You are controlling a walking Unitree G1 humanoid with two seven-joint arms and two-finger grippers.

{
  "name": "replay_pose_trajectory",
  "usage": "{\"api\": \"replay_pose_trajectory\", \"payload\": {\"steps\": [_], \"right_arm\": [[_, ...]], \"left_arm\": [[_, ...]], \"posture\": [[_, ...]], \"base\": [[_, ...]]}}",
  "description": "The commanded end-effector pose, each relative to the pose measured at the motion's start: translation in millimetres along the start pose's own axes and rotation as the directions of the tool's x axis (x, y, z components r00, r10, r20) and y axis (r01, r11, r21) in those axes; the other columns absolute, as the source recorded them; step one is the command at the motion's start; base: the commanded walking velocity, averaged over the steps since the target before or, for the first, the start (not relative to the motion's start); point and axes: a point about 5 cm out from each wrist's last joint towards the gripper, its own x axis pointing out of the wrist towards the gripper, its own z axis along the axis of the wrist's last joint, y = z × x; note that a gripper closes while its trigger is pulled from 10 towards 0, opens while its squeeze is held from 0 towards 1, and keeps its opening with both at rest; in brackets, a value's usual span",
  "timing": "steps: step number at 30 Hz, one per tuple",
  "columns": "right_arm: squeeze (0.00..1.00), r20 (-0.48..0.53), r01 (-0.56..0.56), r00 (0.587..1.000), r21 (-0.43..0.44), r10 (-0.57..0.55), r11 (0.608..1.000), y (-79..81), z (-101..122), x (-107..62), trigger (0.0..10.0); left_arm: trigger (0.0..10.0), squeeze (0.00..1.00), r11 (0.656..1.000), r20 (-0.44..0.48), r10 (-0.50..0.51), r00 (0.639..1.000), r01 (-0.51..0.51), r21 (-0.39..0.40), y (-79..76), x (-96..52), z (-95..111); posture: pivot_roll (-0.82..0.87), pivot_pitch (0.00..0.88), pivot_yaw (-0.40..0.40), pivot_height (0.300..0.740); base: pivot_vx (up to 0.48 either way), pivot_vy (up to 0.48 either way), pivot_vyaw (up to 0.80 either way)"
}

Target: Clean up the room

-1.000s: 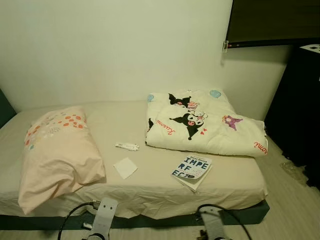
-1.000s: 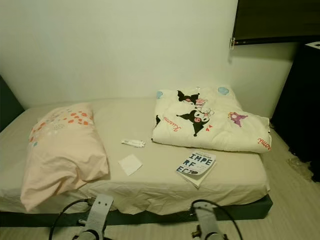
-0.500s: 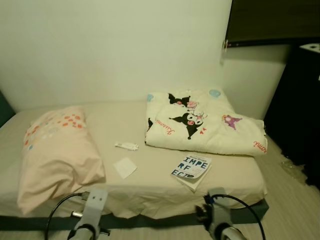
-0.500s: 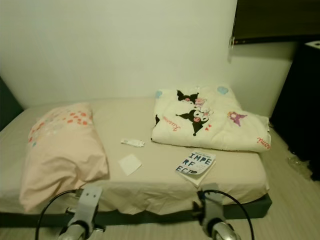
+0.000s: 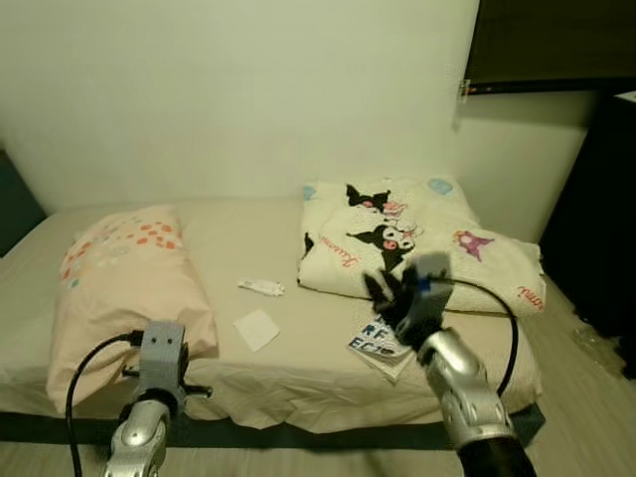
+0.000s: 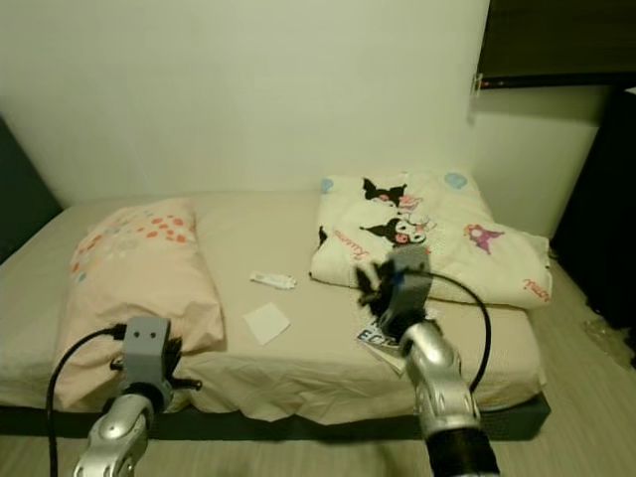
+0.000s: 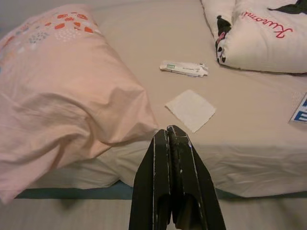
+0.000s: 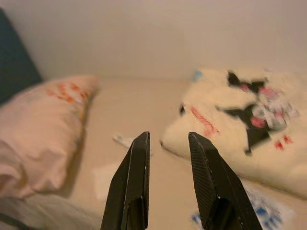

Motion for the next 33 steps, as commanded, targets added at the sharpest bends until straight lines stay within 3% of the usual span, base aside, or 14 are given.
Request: {"api": "replay_pose_trajectory", "payload": {"steps": [1,10,13,19,25,28,33], "right_arm": [[0.00,-0.076,0.019,0.997,0.010,-0.018,1.000,2.2,-12,-1.6,10.0],[0.00,-0.089,0.122,0.988,-0.041,-0.125,0.992,2.1,-15,4.0,10.0],[0.00,-0.132,0.178,0.972,-0.134,-0.195,0.975,-0.5,-19,8.0,10.0],[0.00,-0.038,0.257,0.964,-0.122,-0.264,0.959,-4.7,-11,8.2,10.0],[0.00,-0.002,0.276,0.961,-0.123,-0.278,0.953,-2.3,-15,3.7,10.0],[0.00,-0.057,0.262,0.962,-0.092,-0.268,0.961,0.1,-26,0.3,10.0],[0.00,-0.093,0.222,0.969,-0.093,-0.231,0.971,4.7,-32,-0.2,10.0]], "left_arm": [[10.0,0.00,1.000,-0.016,-0.012,1.000,0.011,-0.018,-3.3,2.9,3],[10.0,0.00,0.999,-0.032,-0.014,0.999,0.015,0.031,-6.1,2.5,8],[10.0,0.00,0.996,0.032,0.076,0.997,-0.077,0.034,2.6,6.0,25],[10.0,0.00,1.000,0.142,-0.009,0.990,0.007,0.008,-9.7,2.3,41],[10.0,0.00,0.997,0.127,0.071,0.989,-0.071,-0.005,-6.7,-2.0,35],[10.0,0.00,0.996,0.073,0.065,0.995,-0.069,0.048,-9.8,-5.2,28],[10.0,0.00,0.998,0.053,0.049,0.997,-0.050,0.030,-11.6,-7.0,26]], "posture": [[-0.01,0.006,0.012,0.740],[-0.01,0.001,0.019,0.740],[-0.01,0.004,0.022,0.740],[-0.01,0.006,0.015,0.740],[-0.01,0.012,0.014,0.740],[-0.02,0.021,0.010,0.740],[-0.02,0.025,0.009,0.740]], "base": [[0.000,0.000,0.00],[0.000,0.000,0.00],[0.000,0.000,0.00],[0.000,0.000,0.00],[0.000,0.000,0.00],[0.000,0.000,0.00],[0.000,0.000,0.00]]}}
